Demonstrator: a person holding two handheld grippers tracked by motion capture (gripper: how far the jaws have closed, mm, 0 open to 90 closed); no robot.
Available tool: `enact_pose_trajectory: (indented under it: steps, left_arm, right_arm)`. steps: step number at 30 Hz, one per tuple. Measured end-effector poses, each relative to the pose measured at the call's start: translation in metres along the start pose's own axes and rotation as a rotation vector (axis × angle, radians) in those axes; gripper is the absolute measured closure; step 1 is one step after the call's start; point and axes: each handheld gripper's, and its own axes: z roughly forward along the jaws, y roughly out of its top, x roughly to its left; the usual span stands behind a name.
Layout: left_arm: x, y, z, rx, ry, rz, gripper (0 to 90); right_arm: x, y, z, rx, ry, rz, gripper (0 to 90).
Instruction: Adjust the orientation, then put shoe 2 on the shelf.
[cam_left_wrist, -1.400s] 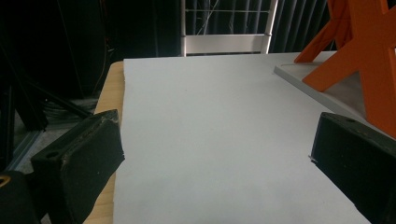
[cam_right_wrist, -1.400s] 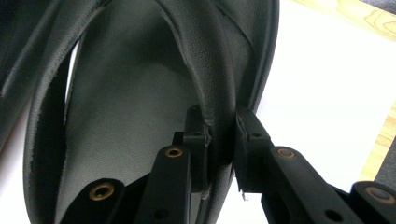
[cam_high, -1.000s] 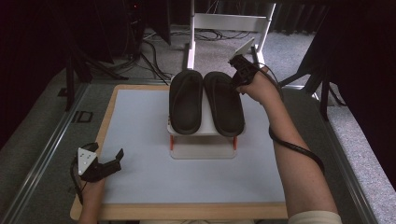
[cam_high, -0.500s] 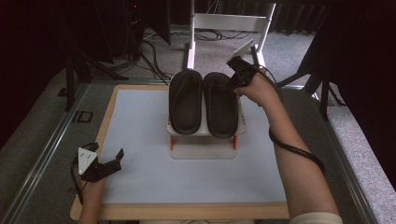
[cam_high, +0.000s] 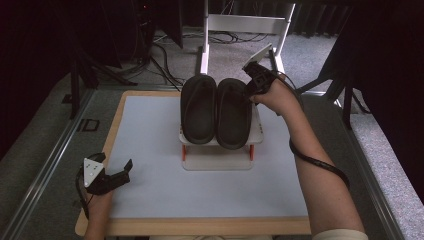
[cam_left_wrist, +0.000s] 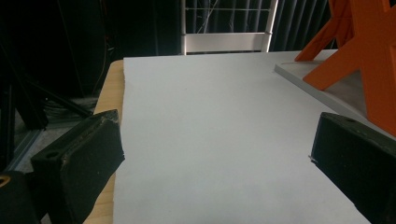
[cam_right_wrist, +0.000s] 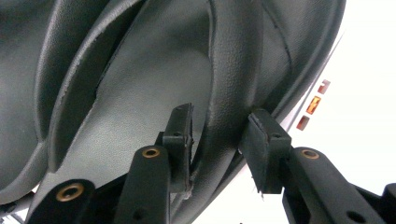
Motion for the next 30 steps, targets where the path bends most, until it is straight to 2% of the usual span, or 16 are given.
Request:
enact_pose_trajectory:
  steps: [5, 8, 13, 15, 22, 30]
  left_arm:
    - [0.000, 0.000, 0.000, -0.001, 0.001, 0.000, 1.8]
    - [0.000, 0.000, 0.000, 0.000, 0.002, 0.002, 1.8]
    - [0.000, 0.000, 0.000, -0.002, 0.001, 0.002, 1.8]
    - [0.000, 0.000, 0.000, -0.003, 0.001, 0.001, 1.8]
    - [0.000, 0.000, 0.000, -0.003, -0.002, 0.000, 1.8]
    - [0.000, 0.000, 0.000, -0.004, -0.003, 0.000, 1.8]
  right_arm:
    - [-0.003, -0.003, -0.005, -0.059, -0.005, -0.008, 58.4]
    - [-0.003, -0.003, -0.004, -0.059, -0.006, -0.009, 58.4]
    - [-0.002, -0.001, -0.002, -0.061, -0.014, 0.009, 64.6]
    - [-0.002, 0.000, -0.001, -0.060, -0.011, 0.022, 65.2]
    - [0.000, 0.004, 0.003, -0.068, -0.031, 0.027, 65.6]
    - [-0.001, 0.007, 0.007, -0.075, -0.034, 0.036, 67.0]
